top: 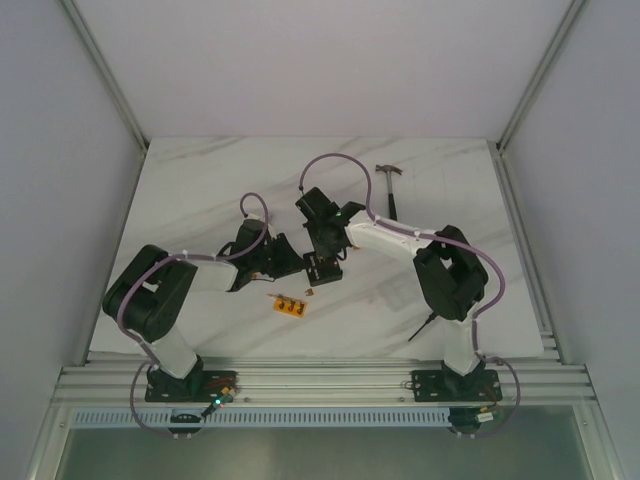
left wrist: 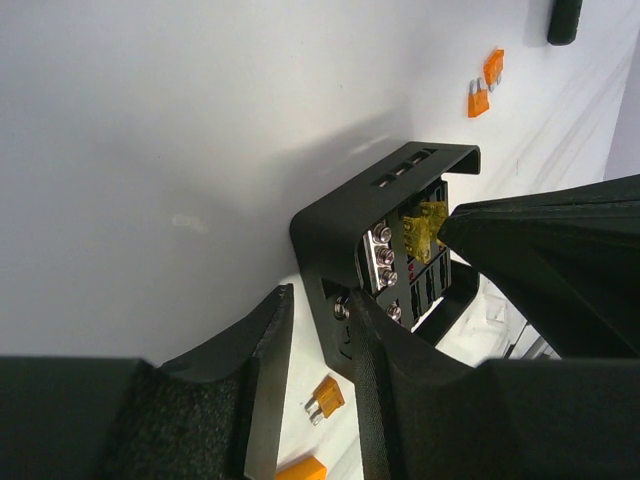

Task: Snap on the fuse box
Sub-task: Install the fuse at the fuse box base.

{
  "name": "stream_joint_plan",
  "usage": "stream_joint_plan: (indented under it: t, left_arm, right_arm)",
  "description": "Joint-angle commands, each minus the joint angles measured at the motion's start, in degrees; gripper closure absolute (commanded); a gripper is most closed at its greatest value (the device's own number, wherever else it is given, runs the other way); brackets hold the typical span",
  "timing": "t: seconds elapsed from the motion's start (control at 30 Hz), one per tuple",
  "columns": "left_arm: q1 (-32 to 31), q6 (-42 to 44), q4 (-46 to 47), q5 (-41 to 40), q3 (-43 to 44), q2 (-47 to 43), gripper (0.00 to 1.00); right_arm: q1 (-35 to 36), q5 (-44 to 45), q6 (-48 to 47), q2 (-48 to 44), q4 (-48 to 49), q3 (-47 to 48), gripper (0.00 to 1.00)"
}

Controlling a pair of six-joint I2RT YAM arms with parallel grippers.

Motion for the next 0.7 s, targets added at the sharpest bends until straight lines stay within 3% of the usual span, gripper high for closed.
stream_joint_plan:
  t: [0.0, 0.4, 0.67]
  left_arm:
    - [0.25, 0.54, -2.17, -0.37, 0.16, 2.24, 0.61]
    - [0.24, 0.43, -2.45, -0.59, -0.17, 3.48, 0.64]
    - [0.24, 0.27, -2.45, -0.72, -0.37, 3.34, 0.65]
  right_arm:
    - [-0.1, -1.74, -1.31, 3.51, -4.99, 0.0, 0.96]
    - [0.54, -1.72, -2.58, 6.42, -7.68, -10.12, 1.0]
    - [2.03, -2.69, -3.11, 11.41, -7.96, -9.78, 1.0]
